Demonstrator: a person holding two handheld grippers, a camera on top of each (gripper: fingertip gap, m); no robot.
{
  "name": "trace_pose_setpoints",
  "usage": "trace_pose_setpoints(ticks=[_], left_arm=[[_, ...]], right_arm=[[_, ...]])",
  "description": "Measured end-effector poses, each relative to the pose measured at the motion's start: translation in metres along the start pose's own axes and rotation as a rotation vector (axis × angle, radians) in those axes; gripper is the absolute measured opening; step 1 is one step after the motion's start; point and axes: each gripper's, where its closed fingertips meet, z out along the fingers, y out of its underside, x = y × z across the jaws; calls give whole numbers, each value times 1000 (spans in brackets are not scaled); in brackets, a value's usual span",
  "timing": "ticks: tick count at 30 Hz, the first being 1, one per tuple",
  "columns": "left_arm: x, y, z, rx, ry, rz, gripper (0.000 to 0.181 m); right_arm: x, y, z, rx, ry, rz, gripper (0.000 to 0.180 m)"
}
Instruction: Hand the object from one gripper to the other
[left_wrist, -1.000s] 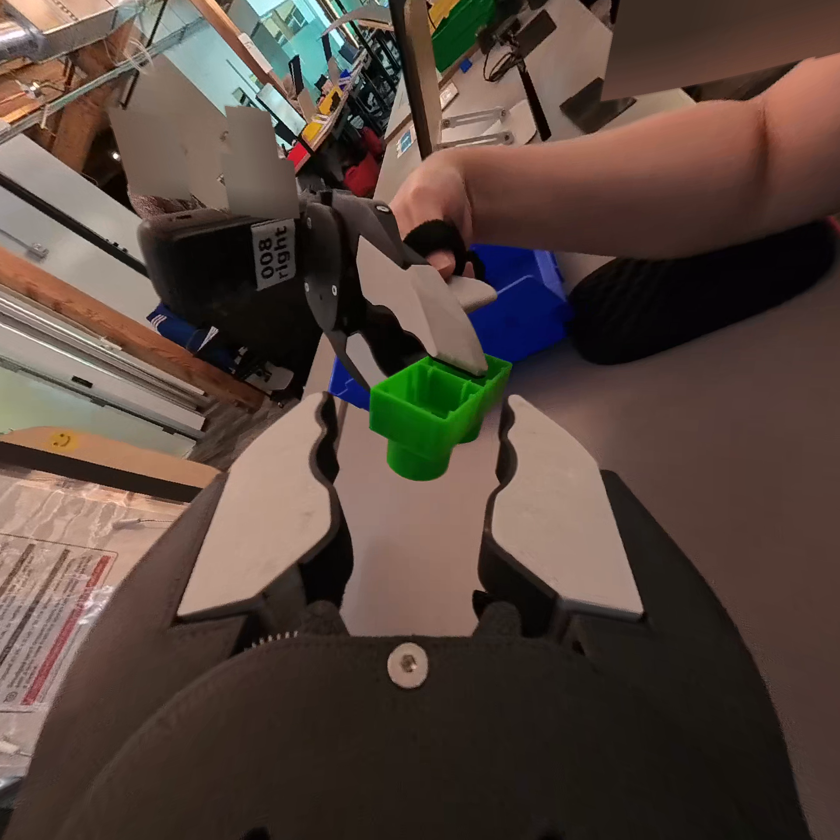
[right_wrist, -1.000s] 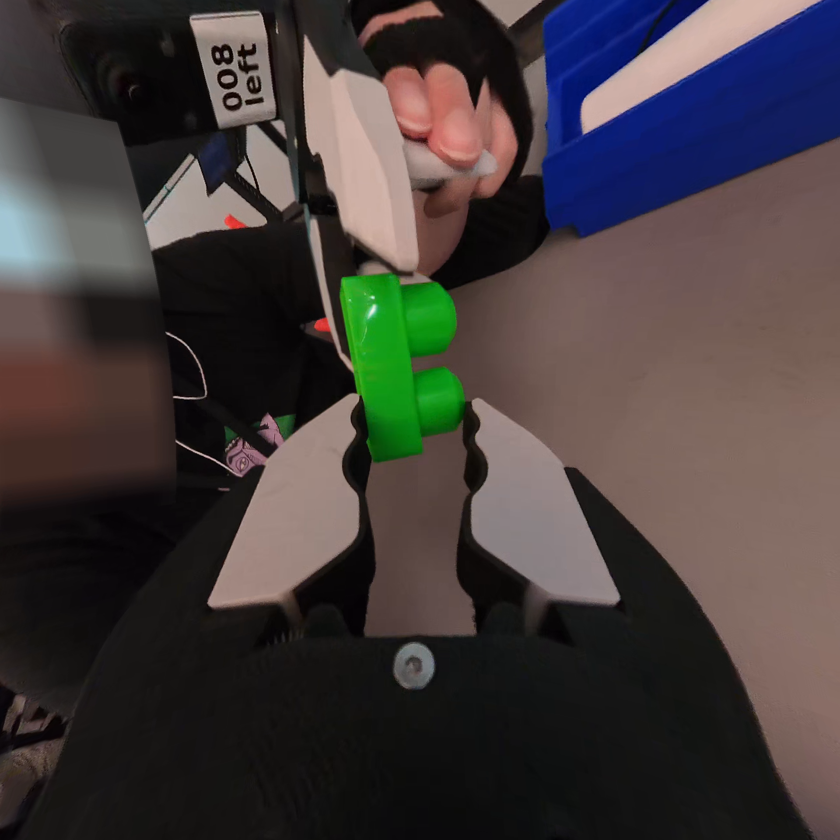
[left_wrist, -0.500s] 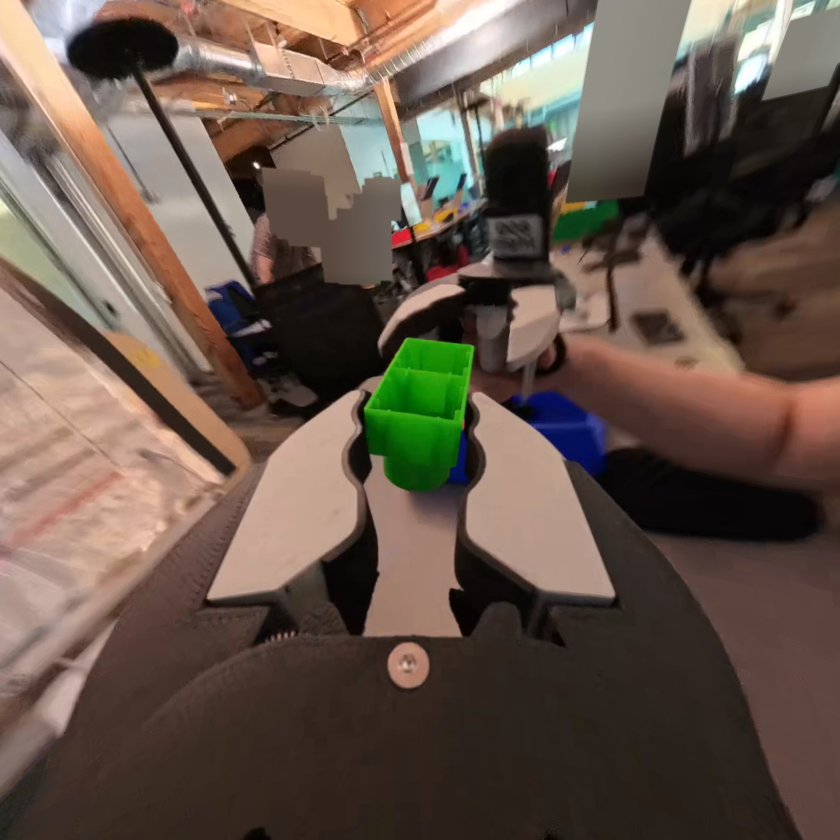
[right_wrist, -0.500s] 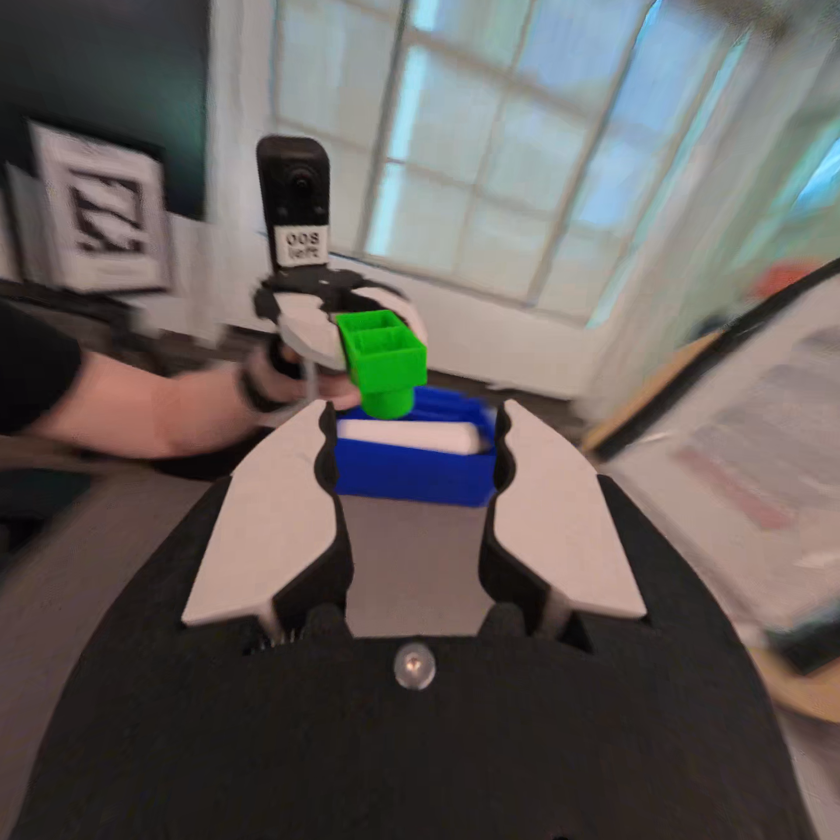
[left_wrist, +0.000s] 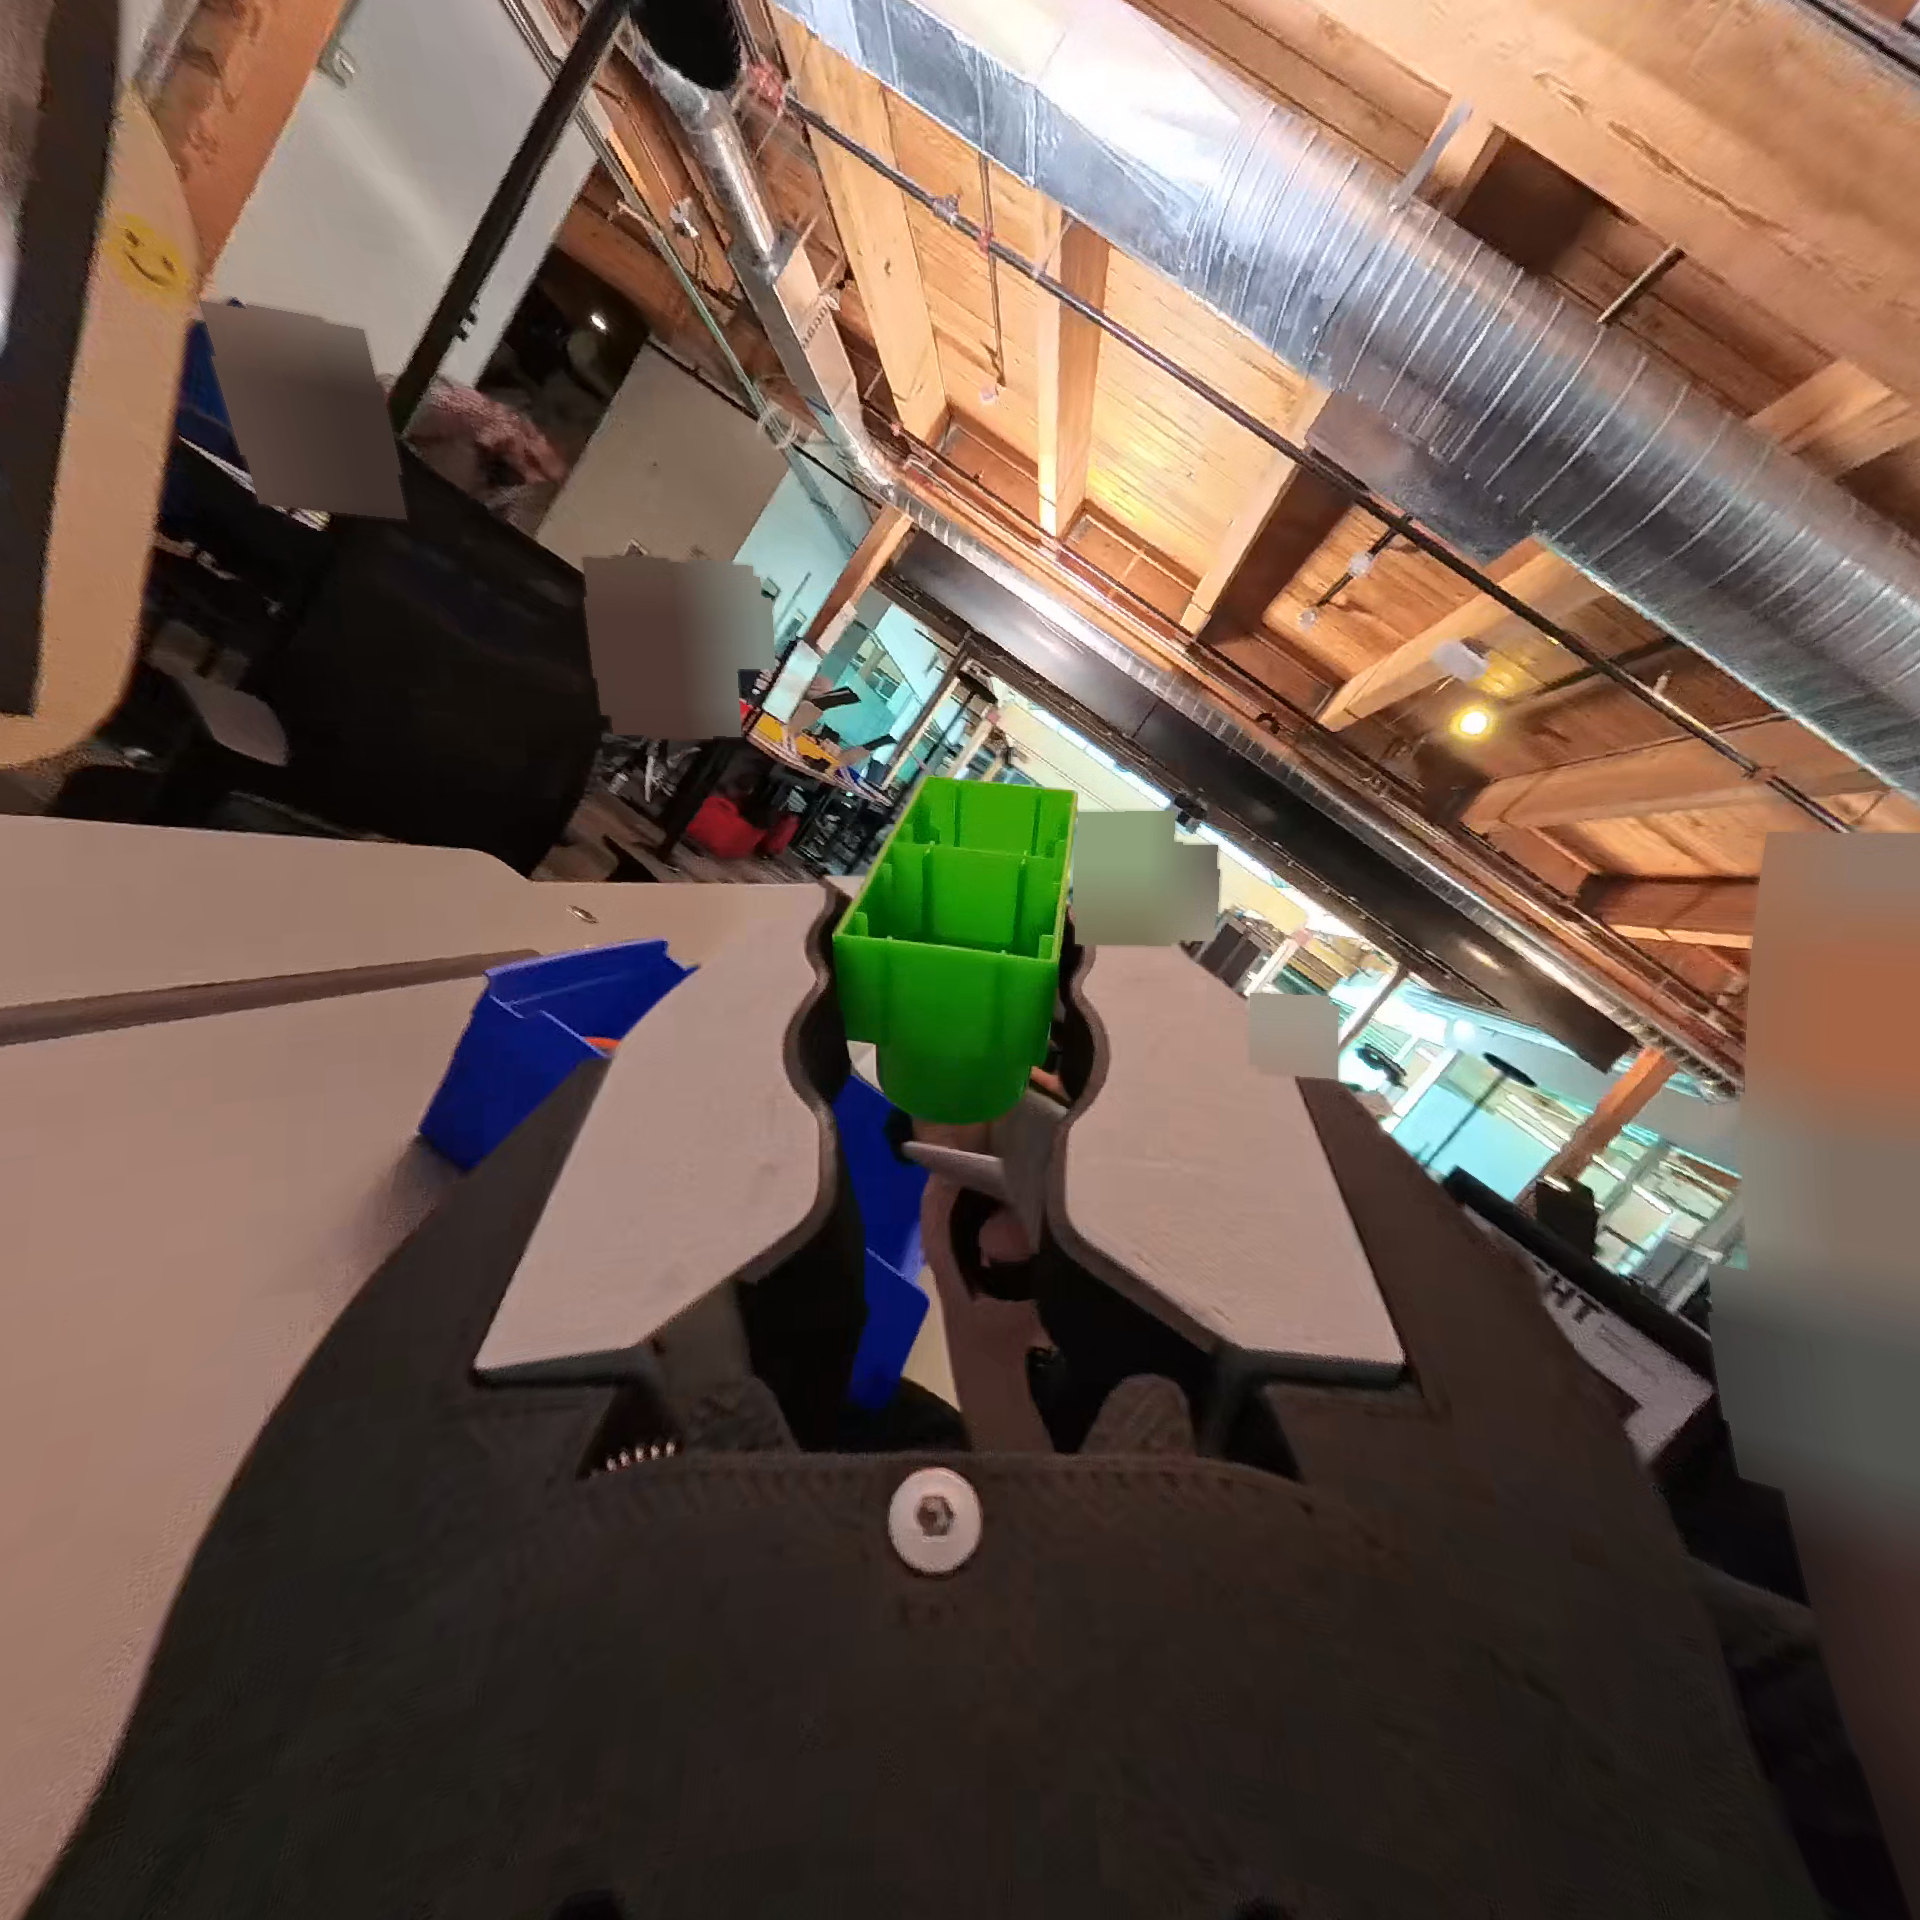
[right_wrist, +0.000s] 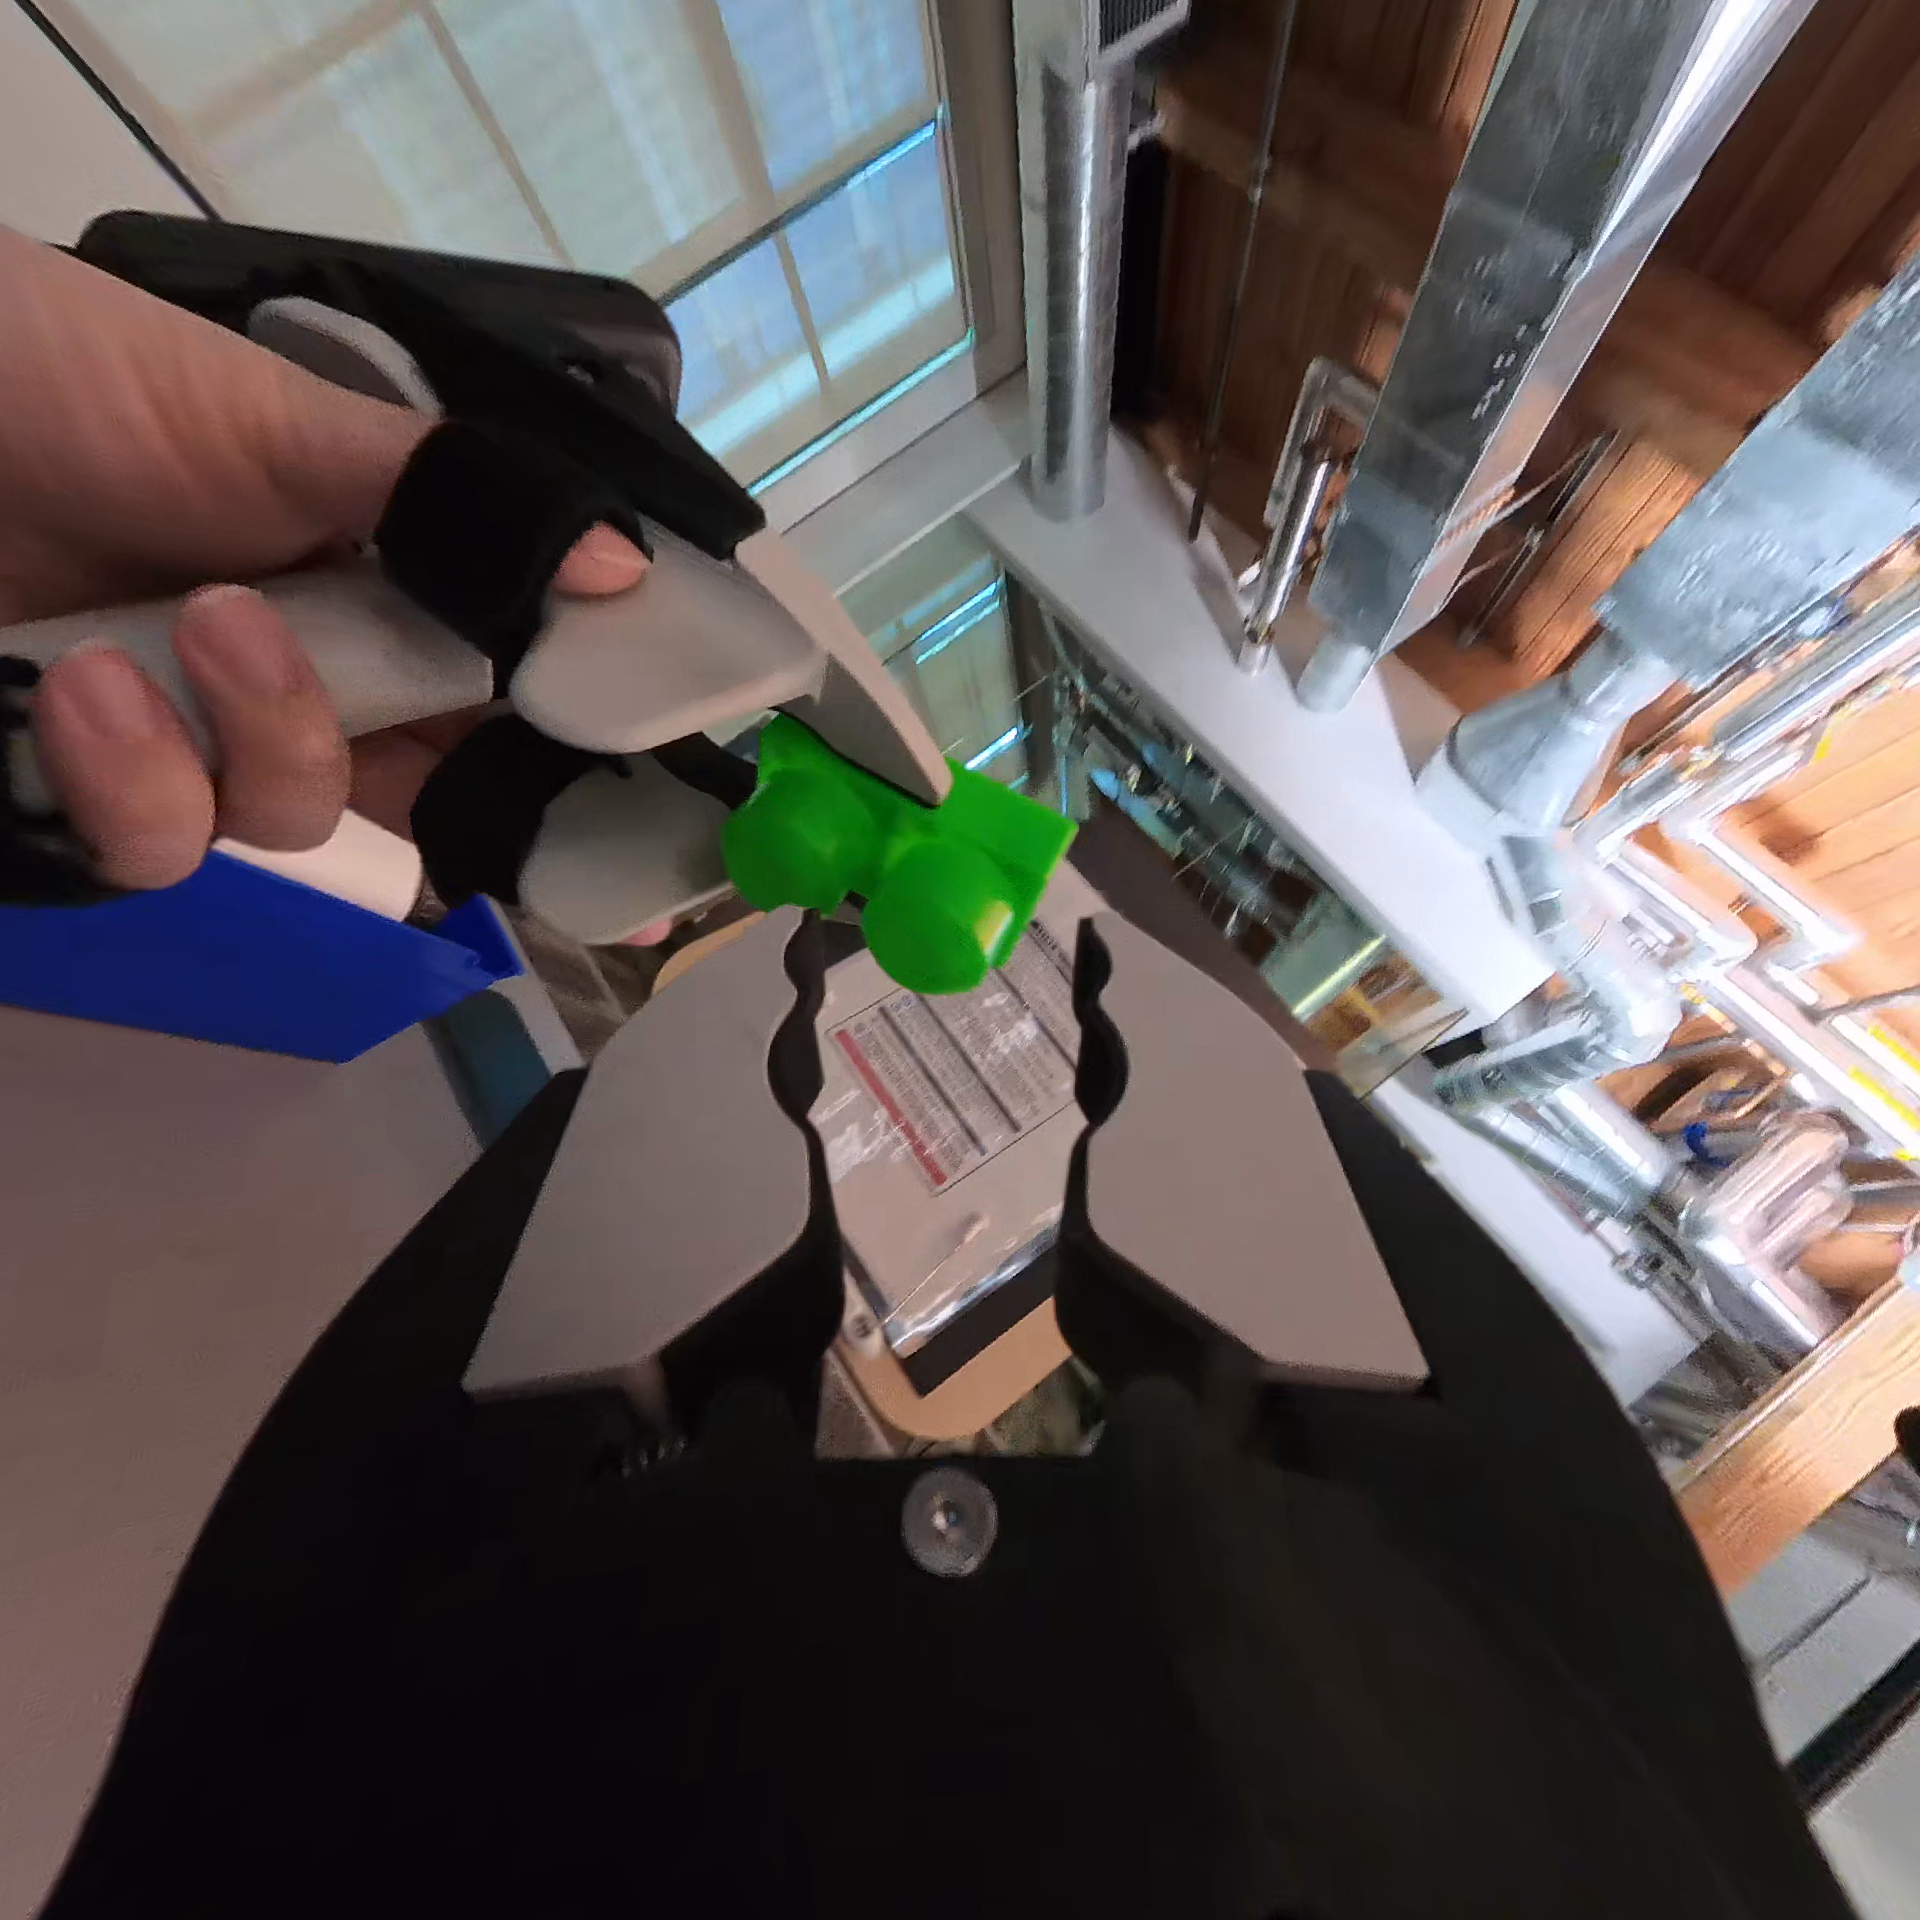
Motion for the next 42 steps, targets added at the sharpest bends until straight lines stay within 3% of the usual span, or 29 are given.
trace_pose_setpoints(ticks=[4,17,24,31,36,39,42], left_arm=[[5,8,4,3,15,-8,37],[14,17,5,-107,118,-85,36],[19,29,3,-265,171,10,40],[27,66,-8,-550,220,158,51],[23,85,-19,-705,235,183,39],[26,73,-12,-636,262,109,38],[20,37,-2,-388,232,116,38]], right_arm=[[0,5,1,-14,10,62,31],[6,4,-3,-44,-80,41,27],[2,5,-11,-18,-234,-4,27],[-26,-4,-29,66,-496,-26,27],[-39,-7,-41,118,-624,-28,28],[-28,-7,-33,142,-519,-13,27],[-3,-2,-19,128,-351,110,40]])
